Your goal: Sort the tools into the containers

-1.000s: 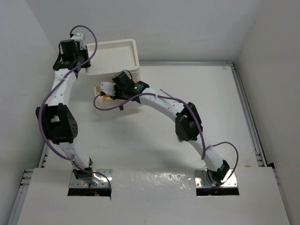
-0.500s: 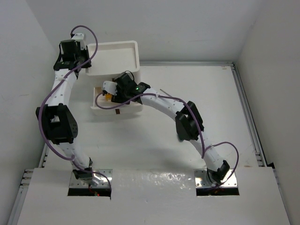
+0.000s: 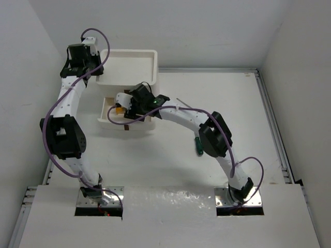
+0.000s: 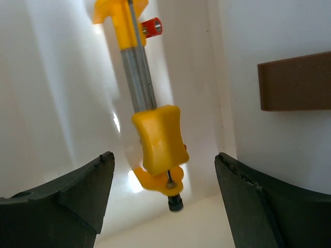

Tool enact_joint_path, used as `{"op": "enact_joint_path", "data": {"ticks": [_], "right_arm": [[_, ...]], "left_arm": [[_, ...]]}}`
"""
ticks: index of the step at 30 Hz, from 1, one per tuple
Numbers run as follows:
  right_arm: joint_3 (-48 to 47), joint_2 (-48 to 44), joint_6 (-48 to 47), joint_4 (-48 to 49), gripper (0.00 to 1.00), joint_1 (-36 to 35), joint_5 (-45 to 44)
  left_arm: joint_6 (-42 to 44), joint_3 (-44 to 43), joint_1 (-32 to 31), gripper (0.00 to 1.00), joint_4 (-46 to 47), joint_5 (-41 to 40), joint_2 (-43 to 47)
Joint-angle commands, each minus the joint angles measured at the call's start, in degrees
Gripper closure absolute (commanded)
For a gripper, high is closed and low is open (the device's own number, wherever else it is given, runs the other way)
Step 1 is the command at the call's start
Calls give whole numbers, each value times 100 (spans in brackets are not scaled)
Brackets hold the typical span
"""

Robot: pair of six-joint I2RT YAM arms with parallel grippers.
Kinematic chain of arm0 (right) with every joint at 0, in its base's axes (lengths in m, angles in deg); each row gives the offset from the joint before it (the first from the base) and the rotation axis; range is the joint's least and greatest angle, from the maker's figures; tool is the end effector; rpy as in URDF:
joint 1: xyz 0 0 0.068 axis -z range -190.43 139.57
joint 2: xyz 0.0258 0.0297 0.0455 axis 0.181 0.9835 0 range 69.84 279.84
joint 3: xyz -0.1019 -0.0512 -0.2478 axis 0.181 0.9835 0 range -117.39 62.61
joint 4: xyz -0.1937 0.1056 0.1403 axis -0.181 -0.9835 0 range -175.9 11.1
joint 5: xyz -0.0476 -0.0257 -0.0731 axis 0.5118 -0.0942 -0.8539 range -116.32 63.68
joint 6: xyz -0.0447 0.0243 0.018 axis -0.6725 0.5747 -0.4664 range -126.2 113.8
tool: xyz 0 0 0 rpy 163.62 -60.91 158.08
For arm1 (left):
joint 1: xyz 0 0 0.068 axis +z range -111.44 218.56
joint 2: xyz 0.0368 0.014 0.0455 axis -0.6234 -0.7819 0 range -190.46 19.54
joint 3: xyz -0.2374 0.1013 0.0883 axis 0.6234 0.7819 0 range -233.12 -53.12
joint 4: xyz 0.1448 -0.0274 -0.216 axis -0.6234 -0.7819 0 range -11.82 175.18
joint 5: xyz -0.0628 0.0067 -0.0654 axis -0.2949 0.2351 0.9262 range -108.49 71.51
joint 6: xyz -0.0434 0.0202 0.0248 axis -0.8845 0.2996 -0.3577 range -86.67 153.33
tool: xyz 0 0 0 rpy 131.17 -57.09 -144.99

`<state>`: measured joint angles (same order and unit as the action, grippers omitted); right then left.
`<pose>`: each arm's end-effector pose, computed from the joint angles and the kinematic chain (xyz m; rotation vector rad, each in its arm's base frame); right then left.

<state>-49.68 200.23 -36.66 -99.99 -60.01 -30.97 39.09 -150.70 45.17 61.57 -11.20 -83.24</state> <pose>0.3442 0.3997 0.2262 -1.4155 1.7533 0.0877 0.4213 0.0443 0.3558 0.0626 2.0684 0.0006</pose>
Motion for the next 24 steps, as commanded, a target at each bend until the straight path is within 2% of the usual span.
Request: {"op": "enact_joint_path", "data": {"ticks": [1,4,7,9,11,12,13,14,15,17,19,24], "right_arm": [[-30,-1514,338,702,16,63,-344],[338,-2015,672,921,14,63,-178],[646,-2437,1486,1053,13,63,-72],[883,-2614,2023,1018,20,54,-37],[1512,-2947,3030,1254,35,45,51],[1909,-3088,3463,1482,60,19,86],[2339,-3229,4216,1762,74,-16,17],[2830,-3482,4563,2514,87,-129,-36],[3732,-3572,4792,2921,100,-209,-63],[4553,-3722,4953,3598,100,-602,-465],[4916,-3757,4622,3969,100,-1077,-782],[5200,-3398,5083,4367,100,-1335,-678]], "left_arm": [[-40,160,51,100,-662,-219,-163],[-101,160,42,100,-662,-202,-189],[-154,160,51,100,-662,-219,-225],[-163,187,51,100,-671,-219,-233],[-172,213,51,100,-653,-237,-233],[-180,248,42,100,-636,-237,-242],[-189,248,51,100,-618,-254,-242],[-198,257,51,100,-618,-254,-251],[-207,257,51,100,-618,-246,-251],[-215,248,51,100,-635,-219,-269],[-198,275,51,100,-644,-202,-269],[-198,275,51,100,-653,-210,-277]]}}
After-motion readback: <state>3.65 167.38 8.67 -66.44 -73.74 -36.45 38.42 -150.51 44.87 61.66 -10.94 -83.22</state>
